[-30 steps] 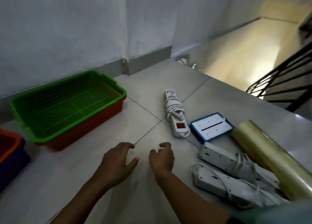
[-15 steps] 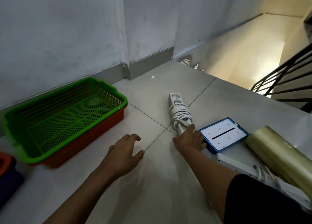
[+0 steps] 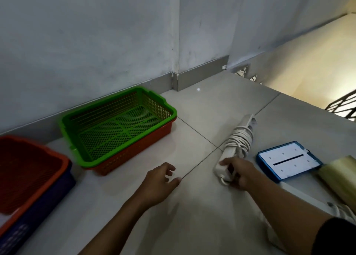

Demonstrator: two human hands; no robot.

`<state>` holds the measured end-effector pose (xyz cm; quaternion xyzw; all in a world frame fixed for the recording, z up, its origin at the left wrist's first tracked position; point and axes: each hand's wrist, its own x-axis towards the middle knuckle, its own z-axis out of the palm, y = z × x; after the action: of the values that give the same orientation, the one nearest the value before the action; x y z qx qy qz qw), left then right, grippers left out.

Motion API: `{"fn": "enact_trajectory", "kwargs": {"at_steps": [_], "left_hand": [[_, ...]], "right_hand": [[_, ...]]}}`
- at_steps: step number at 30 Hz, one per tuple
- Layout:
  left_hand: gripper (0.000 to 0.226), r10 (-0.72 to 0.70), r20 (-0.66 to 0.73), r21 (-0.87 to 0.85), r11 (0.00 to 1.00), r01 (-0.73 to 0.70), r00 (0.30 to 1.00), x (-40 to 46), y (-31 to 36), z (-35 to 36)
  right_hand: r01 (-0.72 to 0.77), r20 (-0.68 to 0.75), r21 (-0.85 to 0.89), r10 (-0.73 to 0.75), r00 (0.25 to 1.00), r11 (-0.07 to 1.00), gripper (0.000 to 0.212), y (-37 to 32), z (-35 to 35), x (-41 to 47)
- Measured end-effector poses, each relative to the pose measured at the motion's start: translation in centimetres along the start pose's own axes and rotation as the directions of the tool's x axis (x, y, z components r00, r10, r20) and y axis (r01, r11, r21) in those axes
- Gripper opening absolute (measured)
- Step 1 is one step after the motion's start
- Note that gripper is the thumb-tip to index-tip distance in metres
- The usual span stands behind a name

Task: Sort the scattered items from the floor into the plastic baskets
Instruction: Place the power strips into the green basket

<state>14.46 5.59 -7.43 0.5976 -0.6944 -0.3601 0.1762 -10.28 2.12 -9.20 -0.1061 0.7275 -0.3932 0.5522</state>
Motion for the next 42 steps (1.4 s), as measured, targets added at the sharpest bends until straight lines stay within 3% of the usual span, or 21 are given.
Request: {"fn": "enact_trajectory", "kwargs": {"at_steps": [3,8,12,14,17,20,22,25,29,31,34,36,39,42], "left_hand": [[0.036,-0.043,-0.035,-0.07,0.997,0.041,0.998,-0.8,-0.2,-1.4],[0.03,-0.104,-0.148,-0.226,0.972,0.069,0.983,-2.5,-1.2,-4.2],[0.032,-0.17,-0.324,-0.366,0.93,0.042,0.931,-3.6,-2.3,-6.9],[0.036,-0.174,-0.404,-0.364,0.931,0.017,0.898,-4.1,-3.2,-8.5],[0.038,-0.106,-0.52,-0.186,0.982,0.009,0.848,-4.2,-5.0,-10.7],[0.042,-0.021,-0.555,0.053,0.997,0.06,0.832,-3.6,-7.0,-12.1],[0.042,-0.001,-0.552,0.139,0.986,0.093,0.834,-2.9,-8.3,-12.2],[0.044,0.013,-0.523,0.255,0.956,0.142,0.852,-1.7,-10.1,-11.3],[0.042,0.045,-0.528,0.356,0.918,0.173,0.848,-0.9,-11.6,-9.6],[0.035,0.061,-0.563,0.351,0.921,0.171,0.824,-0.8,-12.1,-8.9],[0.027,0.065,-0.611,0.321,0.931,0.172,0.789,-0.8,-12.2,-8.1],[0.025,0.074,-0.636,0.319,0.931,0.175,0.768,-0.9,-12.1,-7.7],[0.023,0.086,-0.658,0.304,0.939,0.16,0.748,-1.0,-12.3,-7.5],[0.022,0.07,-0.663,0.286,0.944,0.166,0.745,-1.1,-12.5,-7.5]], "right_hand": [[0.144,0.09,-0.048,-0.14,0.986,0.988,0.056,1.3,1.0,-1.7],[0.409,0.294,-0.109,-0.364,0.884,0.906,0.066,0.8,6.7,-5.3],[0.621,0.429,-0.248,-0.49,0.759,0.744,0.065,-0.1,12.0,-7.8],[0.73,0.377,-0.38,-0.625,0.683,0.568,0.067,-0.7,14.2,-8.7],[0.746,0.397,-0.663,-0.814,0.423,0.064,0.067,-3.0,16.3,-9.7],[0.603,0.638,-0.676,-0.746,0.191,-0.423,0.059,-5.3,18.5,-10.0],[0.505,0.729,-0.629,-0.675,0.119,-0.591,0.046,-5.9,20.0,-9.8],[0.489,0.771,-0.598,-0.623,0.134,-0.635,0.046,-7.2,21.9,-8.4],[0.599,0.823,-0.565,-0.442,0.357,-0.568,0.068,-9.8,23.1,-5.1],[0.662,0.815,-0.574,-0.408,0.411,-0.482,0.066,-10.2,23.4,-3.5],[0.683,0.809,-0.581,-0.41,0.422,-0.443,0.061,-10.5,23.9,-2.2],[0.588,0.795,-0.607,-0.411,0.447,-0.535,0.058,-10.4,24.5,-2.1],[0.487,0.793,-0.597,-0.375,0.481,-0.638,0.036,-8.4,25.7,-2.3],[0.589,0.796,-0.605,-0.383,0.469,-0.535,0.028,-6.3,25.4,-2.3]]}}
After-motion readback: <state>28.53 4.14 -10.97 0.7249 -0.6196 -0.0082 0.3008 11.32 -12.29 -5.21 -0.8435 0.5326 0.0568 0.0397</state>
